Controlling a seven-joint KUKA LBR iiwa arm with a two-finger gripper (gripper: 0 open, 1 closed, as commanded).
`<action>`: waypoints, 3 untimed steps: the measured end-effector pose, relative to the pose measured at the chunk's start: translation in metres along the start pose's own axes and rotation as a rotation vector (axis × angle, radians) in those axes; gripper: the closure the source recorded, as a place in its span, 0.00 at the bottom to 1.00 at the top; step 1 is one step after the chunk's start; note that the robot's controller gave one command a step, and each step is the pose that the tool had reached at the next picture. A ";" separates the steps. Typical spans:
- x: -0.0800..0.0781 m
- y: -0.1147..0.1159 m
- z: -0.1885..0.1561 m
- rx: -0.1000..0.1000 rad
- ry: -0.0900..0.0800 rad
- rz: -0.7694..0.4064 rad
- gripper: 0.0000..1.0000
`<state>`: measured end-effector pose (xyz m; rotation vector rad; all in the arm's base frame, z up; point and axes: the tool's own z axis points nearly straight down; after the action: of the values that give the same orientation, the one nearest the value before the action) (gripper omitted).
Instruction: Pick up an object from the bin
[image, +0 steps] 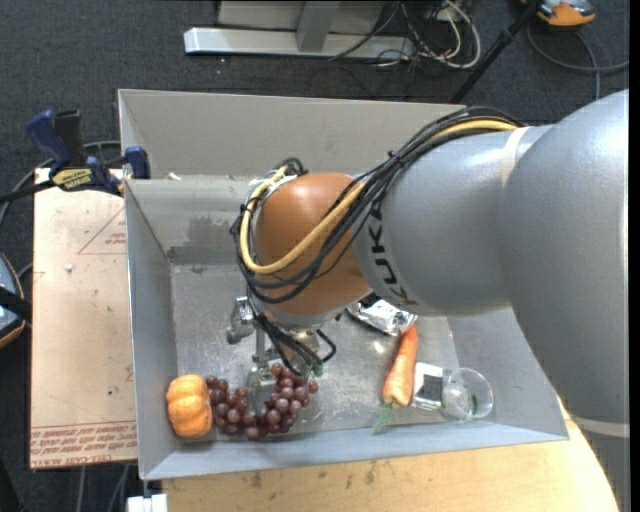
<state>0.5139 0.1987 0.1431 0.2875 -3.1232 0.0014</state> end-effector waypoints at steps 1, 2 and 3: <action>0.029 -0.016 0.023 -0.001 -0.004 -0.058 0.00; 0.027 -0.011 0.067 -0.003 -0.036 -0.127 0.00; 0.031 -0.009 0.067 -0.004 -0.022 -0.129 1.00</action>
Offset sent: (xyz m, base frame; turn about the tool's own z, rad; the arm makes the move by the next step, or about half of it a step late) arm -0.0350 -0.0170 -0.0731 -0.1322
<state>0.4842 0.1841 0.0759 0.4909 -3.1192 -0.0092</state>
